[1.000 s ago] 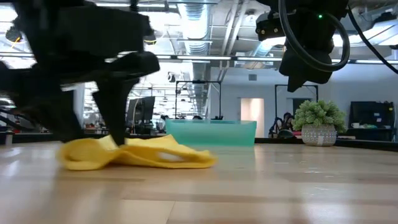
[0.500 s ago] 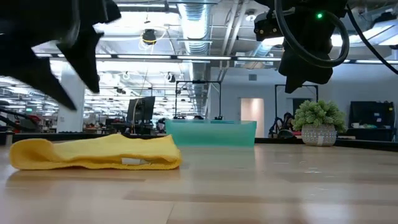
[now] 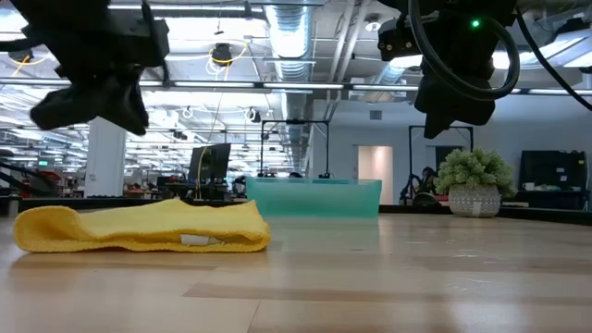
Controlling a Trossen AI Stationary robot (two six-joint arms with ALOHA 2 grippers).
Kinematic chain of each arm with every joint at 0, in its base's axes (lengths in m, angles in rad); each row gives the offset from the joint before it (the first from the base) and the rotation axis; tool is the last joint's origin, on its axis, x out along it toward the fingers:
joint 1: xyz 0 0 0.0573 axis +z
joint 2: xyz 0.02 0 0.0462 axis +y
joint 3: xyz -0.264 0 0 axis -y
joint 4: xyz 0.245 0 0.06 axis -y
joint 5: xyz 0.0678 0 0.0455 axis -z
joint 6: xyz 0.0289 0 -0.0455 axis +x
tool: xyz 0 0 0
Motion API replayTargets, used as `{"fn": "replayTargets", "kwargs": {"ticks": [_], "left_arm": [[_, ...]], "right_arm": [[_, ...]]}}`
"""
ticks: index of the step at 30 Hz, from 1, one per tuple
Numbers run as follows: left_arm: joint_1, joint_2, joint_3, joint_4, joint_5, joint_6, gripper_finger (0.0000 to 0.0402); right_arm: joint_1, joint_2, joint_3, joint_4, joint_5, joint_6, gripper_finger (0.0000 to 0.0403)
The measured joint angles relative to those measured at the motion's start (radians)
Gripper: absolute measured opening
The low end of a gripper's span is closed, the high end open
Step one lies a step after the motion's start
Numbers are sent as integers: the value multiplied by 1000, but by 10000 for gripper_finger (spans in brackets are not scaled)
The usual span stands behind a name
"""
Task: Roll microfiber towels into tight, uniform cylinder then place into a basket
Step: Fold the yellow towel
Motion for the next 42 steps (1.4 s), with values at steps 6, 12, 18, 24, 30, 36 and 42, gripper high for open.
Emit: {"fn": "replayTargets", "kwargs": {"ticks": [6,12,18,24,30,36,42], "left_arm": [[95,-306,-223,514,122,239,5],[242,-434,-408,1002,351,401,2],[367,-343,-487,1239,515,409,0],[408,-168,-439,1249,522,426,0],[419,-9,-356,1248,528,445,0],[418,125,-245,1254,531,495,0],[418,248,-104,1253,530,550,0]], "right_arm": [[-15,0,0,4,-1,0,107],[-41,0,0,45,-4,-21,107],[-45,1,0,100,-7,-82,107],[-45,1,0,100,-8,-86,107],[-45,1,0,105,-11,-92,107],[-45,1,0,112,-11,-94,107],[-45,1,0,116,-11,-101,107]]}}
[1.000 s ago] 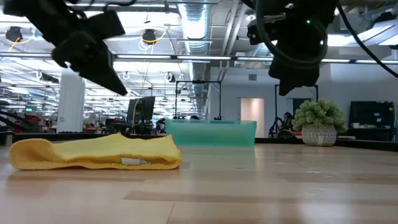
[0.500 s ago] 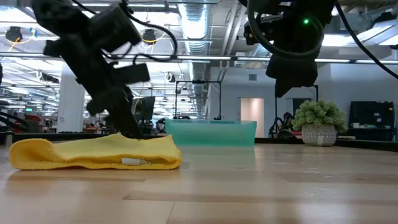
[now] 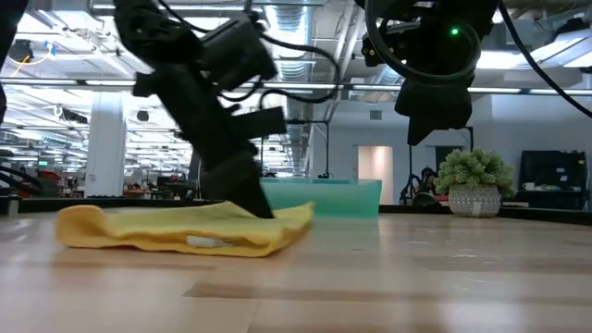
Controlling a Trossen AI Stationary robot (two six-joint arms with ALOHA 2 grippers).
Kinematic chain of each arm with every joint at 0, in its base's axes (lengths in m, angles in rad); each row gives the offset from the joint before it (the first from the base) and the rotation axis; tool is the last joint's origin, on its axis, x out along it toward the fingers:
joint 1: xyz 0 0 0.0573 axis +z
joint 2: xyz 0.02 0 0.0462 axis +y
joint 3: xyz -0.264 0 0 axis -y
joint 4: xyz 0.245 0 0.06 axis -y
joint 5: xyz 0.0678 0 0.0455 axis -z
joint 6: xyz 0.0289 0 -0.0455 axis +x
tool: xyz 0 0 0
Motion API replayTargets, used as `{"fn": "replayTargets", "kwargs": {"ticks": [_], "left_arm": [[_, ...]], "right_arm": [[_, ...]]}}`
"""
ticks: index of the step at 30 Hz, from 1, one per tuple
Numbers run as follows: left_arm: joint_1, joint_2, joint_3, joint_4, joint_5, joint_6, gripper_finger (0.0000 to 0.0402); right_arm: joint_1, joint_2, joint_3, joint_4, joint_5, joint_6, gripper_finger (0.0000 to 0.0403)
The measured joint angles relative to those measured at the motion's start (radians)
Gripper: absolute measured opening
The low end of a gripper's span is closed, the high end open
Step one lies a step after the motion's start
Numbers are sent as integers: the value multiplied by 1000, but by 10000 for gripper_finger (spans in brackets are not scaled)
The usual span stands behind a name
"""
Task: Roll microfiber towels into tight, uniform cylinder then place into a basket
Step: Fold the yellow towel
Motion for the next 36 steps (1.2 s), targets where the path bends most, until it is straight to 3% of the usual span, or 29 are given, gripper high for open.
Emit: {"fn": "replayTargets", "kwargs": {"ticks": [8,13,16,21,28,36], "left_arm": [[-3,107,172,-40,35,61,0],[-22,83,244,-141,54,112,0],[-41,27,260,-216,6,123,0],[-108,-70,238,-354,-143,77,0],[-264,-198,154,-474,-263,-79,0],[-435,-254,29,-490,-291,-225,0]], "right_arm": [[0,0,0,-3,0,-1,107],[2,0,0,-7,-2,-9,107],[8,0,0,-20,-11,-8,107],[44,0,0,-123,-15,71,107],[134,0,0,-192,-26,170,107],[211,0,0,-93,-74,194,107]]}}
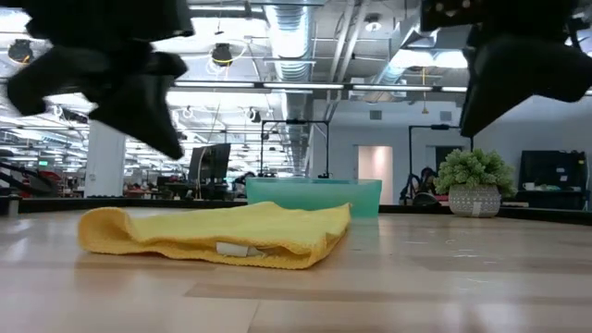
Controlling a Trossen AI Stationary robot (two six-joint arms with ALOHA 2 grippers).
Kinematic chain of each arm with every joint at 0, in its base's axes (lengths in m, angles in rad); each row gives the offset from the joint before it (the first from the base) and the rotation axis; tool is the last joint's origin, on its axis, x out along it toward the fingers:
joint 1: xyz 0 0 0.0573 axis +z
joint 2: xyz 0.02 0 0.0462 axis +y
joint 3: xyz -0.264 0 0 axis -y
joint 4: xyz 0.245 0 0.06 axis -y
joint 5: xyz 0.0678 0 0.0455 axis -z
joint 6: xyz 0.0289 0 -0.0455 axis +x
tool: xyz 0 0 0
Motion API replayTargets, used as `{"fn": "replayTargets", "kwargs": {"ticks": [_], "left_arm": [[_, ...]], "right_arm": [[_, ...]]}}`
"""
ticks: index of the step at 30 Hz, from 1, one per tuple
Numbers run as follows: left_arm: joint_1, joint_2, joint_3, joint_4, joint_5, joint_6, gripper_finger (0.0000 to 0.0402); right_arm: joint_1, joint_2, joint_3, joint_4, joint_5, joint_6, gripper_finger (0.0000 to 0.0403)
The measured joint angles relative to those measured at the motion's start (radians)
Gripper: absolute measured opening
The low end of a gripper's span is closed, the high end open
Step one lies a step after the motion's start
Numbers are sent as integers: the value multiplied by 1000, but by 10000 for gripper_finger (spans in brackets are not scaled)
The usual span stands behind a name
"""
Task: Roll microfiber towels into tight, uniform cylinder then place into a basket
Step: Fold the yellow towel
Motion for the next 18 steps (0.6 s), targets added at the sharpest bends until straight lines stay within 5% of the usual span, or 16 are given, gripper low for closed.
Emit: {"fn": "replayTargets", "kwargs": {"ticks": [11,18], "left_arm": [[-86,2,-13,35,179,5,0],[-85,2,-13,102,333,-1,12]], "right_arm": [[-1,8,0,586,-49,-416,107],[-2,8,0,769,-89,-558,122]]}}
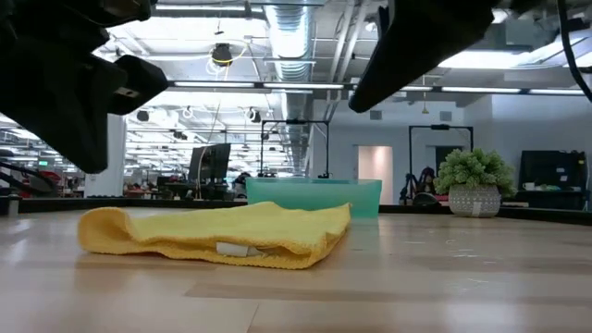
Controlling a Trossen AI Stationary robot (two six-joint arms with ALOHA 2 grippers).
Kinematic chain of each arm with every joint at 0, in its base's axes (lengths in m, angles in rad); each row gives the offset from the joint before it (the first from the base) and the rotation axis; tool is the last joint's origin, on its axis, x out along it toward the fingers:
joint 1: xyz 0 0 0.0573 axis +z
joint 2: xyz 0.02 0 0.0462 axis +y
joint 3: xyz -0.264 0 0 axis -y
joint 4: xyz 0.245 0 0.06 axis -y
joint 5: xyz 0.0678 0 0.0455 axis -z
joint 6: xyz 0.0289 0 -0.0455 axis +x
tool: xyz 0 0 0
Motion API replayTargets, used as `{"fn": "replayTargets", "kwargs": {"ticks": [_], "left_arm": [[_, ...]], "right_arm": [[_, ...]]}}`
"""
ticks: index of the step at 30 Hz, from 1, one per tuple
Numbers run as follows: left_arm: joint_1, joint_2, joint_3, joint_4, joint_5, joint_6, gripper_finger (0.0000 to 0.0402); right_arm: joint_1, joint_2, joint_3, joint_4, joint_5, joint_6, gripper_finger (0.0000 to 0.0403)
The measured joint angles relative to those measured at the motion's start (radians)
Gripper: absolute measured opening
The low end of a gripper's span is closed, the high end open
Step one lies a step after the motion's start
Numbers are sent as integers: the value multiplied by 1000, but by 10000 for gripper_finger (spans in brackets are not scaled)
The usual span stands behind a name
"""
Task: Roll microfiber towels into tight, uniform cylinder then place into a basket
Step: Fold the yellow towel
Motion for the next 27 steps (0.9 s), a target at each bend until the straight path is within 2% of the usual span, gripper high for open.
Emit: {"fn": "replayTargets", "kwargs": {"ticks": [4,9,14,19,23,27], "left_arm": [[0,0,0,30,51,10,41],[0,0,0,49,54,3,86],[0,0,-11,108,48,44,120],[-20,1,-26,134,34,105,127],[-47,8,-25,141,-37,140,123],[-51,62,-26,185,-49,187,119]], "right_arm": [[1,0,0,39,-35,-29,150],[1,0,0,66,-36,-31,188],[1,0,-18,143,-39,-95,208],[1,1,-77,291,-58,-227,208],[-6,1,-121,389,-117,-267,201],[-20,1,-142,483,-164,-290,195]]}}
